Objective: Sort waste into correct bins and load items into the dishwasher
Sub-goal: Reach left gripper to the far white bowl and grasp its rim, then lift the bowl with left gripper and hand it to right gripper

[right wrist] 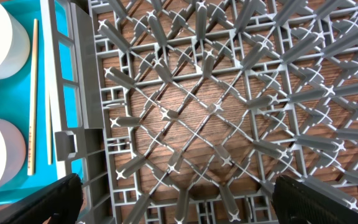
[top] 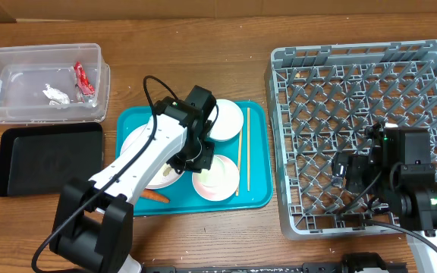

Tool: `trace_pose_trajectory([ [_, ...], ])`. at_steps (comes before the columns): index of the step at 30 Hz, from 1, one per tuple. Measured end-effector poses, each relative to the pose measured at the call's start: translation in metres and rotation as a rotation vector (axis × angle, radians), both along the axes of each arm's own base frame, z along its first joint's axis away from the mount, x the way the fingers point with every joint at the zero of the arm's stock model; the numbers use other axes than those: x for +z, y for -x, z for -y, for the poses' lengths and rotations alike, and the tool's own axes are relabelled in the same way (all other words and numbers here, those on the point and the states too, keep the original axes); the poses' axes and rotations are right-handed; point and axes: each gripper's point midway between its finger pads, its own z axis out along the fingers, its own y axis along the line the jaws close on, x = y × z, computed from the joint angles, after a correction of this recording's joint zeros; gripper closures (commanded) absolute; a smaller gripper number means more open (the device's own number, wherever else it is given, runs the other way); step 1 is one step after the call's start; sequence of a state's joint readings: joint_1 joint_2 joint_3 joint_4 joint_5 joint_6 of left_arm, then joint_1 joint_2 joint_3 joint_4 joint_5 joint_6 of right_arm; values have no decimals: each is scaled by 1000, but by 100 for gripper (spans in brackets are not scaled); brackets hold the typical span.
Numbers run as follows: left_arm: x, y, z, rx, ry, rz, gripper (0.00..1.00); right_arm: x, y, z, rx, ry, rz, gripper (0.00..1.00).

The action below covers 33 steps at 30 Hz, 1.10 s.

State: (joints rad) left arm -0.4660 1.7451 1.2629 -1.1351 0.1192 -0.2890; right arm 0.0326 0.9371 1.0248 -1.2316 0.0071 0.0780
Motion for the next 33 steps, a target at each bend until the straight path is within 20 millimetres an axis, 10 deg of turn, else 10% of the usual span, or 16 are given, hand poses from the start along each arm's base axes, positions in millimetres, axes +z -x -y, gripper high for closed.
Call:
trace_pose_trajectory([
  [10,10,1,0,6,9,-23,96,0,1,0,-1,0,-4,0],
  [20,129,-71,29,46,589,112,96,32,-35,22,-173,41,189,0],
  [25,177,-80,35,56,948,115,96,70,-66,-43,120,-225,363,0],
  [33,222,-49,80,-103,1240,36,96,108,-62,-133,627,-640,438,0],
])
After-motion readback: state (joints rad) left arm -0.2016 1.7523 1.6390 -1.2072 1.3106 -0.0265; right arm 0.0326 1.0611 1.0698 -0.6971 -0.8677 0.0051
